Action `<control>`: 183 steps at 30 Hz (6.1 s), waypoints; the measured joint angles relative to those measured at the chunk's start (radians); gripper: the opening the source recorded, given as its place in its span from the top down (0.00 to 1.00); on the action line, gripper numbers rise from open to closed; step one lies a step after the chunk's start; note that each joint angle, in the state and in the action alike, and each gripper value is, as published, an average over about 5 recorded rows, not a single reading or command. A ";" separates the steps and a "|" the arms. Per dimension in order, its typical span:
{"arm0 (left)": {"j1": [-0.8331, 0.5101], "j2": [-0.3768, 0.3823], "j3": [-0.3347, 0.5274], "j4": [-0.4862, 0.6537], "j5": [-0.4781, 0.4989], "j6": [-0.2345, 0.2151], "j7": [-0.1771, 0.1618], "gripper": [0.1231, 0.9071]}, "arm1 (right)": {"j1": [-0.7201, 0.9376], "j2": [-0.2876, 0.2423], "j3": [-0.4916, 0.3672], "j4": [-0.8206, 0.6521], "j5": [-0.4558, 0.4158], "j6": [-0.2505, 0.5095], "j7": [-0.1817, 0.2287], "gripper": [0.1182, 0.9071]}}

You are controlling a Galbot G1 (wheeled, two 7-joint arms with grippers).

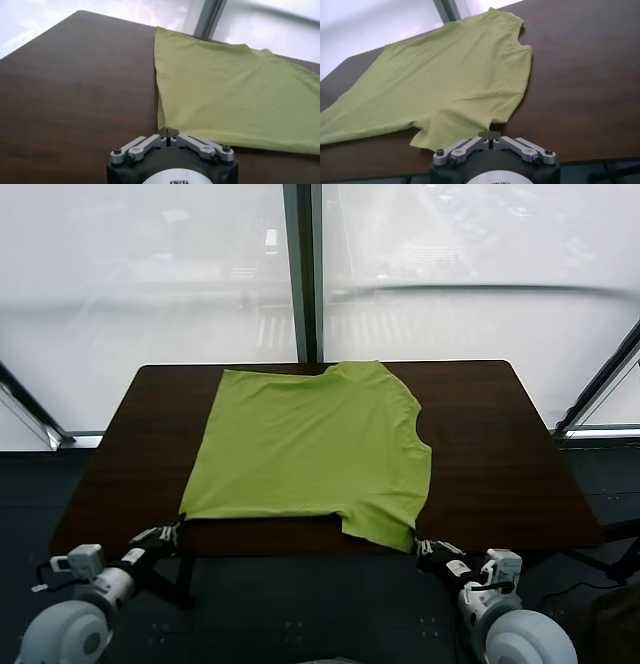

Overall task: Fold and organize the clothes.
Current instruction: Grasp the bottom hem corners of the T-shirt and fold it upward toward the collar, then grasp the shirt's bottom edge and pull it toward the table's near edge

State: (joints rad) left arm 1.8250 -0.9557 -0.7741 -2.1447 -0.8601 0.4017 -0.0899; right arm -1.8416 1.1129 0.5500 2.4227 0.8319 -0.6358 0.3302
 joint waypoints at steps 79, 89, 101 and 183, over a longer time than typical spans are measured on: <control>-0.521 0.021 0.194 0.324 0.066 -0.036 0.016 0.70 | 0.464 0.088 -0.072 -0.370 -0.136 0.180 -0.154 0.28; -0.476 0.019 0.161 0.283 0.076 -0.025 0.002 0.03 | 0.332 -0.015 -0.049 -0.282 -0.165 0.145 -0.169 0.00; -0.394 -0.016 0.139 0.203 0.087 0.001 -0.022 0.00 | 0.265 -0.063 -0.082 -0.254 -0.296 0.150 -0.215 0.02; 0.022 -0.086 -0.036 -0.020 0.153 0.040 -0.057 0.93 | 0.312 -0.485 -0.057 -0.165 0.205 -0.101 -0.079 0.56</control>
State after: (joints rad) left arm 1.8473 -1.0414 -0.8105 -2.1650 -0.7067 0.4414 -0.1470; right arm -1.5295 0.6280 0.4926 2.2579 1.0368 -0.7365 0.2509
